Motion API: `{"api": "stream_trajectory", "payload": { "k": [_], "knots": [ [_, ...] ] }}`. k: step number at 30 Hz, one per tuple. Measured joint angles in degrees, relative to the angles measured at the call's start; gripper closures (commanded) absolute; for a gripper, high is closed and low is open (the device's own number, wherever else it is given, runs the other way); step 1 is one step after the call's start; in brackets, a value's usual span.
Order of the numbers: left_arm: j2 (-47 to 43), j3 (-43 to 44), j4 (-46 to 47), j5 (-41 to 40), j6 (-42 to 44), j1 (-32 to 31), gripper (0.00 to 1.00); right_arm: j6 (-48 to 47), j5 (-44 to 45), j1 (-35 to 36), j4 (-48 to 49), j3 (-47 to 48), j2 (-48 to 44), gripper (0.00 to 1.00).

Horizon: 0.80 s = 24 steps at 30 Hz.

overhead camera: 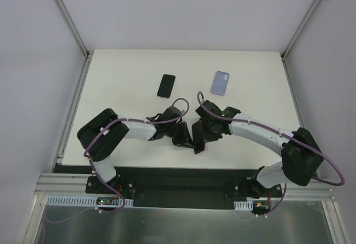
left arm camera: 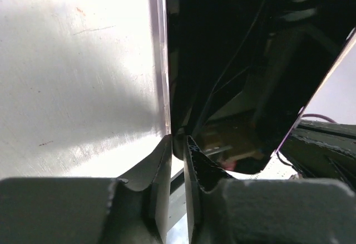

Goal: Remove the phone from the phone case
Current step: Remove the phone case from the phone.

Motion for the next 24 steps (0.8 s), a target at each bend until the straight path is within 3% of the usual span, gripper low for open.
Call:
{"api": "stream_trajectory", "payload": {
  "k": [24],
  "knots": [
    [1.3, -2.4, 2.9, 2.7, -0.1, 1.6, 0.97, 1.7, -5.0, 4.5, 7.2, 2.2, 0.8, 0.99]
  ]
}}
